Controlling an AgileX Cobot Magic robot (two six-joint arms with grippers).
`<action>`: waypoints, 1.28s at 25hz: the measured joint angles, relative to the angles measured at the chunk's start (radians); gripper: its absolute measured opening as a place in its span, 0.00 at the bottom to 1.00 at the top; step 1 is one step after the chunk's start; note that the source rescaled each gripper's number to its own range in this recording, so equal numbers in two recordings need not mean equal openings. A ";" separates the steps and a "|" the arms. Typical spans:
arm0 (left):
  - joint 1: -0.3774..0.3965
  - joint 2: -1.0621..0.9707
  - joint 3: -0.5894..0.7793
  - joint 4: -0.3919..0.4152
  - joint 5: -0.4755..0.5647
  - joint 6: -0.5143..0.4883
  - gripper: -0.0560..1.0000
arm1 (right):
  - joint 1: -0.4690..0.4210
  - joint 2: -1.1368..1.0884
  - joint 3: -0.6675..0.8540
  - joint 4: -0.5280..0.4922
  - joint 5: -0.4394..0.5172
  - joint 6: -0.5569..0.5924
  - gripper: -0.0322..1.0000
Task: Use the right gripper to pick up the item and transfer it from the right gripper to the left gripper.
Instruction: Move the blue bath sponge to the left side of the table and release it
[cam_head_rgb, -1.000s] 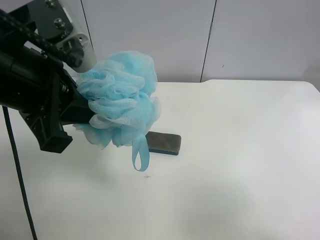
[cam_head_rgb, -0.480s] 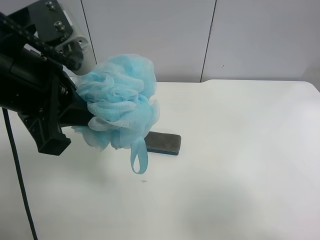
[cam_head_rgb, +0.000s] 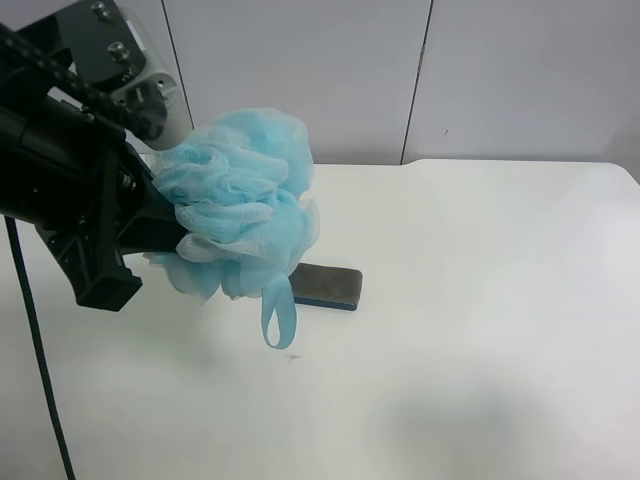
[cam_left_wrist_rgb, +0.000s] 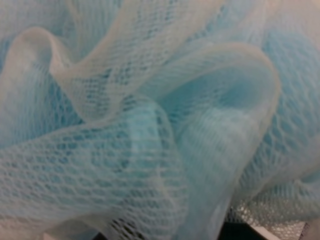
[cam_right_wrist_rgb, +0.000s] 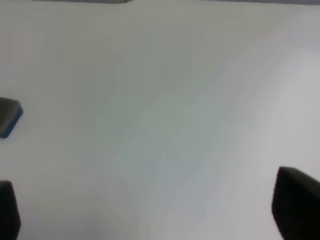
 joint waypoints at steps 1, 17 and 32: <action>0.000 0.000 0.000 0.000 0.000 -0.003 0.05 | -0.018 0.000 0.000 0.000 0.000 0.000 1.00; 0.390 0.163 -0.002 0.153 0.130 -0.103 0.05 | -0.036 0.000 0.000 0.000 0.000 0.000 1.00; 0.601 0.519 -0.002 0.153 -0.041 -0.078 0.05 | -0.036 0.000 0.000 0.000 0.000 0.000 1.00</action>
